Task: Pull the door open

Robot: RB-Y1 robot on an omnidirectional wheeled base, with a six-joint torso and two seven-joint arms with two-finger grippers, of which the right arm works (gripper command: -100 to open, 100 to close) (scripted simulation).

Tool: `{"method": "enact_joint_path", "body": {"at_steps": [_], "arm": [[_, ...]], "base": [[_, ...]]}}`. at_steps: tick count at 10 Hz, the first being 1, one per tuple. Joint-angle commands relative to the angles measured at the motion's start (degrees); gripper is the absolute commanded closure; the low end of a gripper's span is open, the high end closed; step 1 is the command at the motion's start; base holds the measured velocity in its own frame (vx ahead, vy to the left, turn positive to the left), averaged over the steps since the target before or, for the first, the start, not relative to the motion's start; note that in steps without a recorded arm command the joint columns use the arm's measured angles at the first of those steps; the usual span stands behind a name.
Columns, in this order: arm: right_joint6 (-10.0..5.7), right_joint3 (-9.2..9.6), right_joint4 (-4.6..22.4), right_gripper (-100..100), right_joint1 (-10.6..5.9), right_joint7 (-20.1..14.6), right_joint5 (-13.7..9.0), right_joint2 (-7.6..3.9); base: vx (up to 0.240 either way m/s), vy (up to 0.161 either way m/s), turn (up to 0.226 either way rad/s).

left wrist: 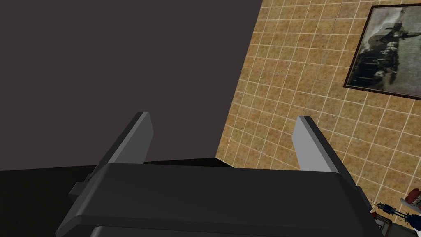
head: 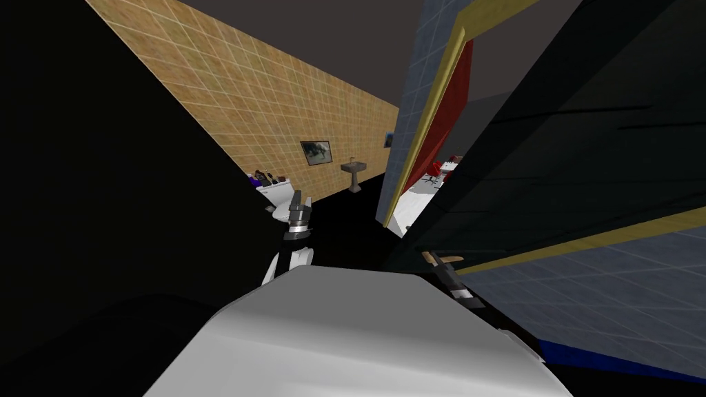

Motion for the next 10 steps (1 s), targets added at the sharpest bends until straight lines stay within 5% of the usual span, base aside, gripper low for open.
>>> {"method": "enact_joint_path", "body": {"at_steps": [1,10], "arm": [[-2.06,0.26,1.1,100,0.30,0.0,0.3,-0.22],[-8.09,0.94,2.6,100,3.16,0.1,1.2,-0.99]], "base": [[-0.105,-0.072,0.153],[-0.151,-0.078,0.082]]}}
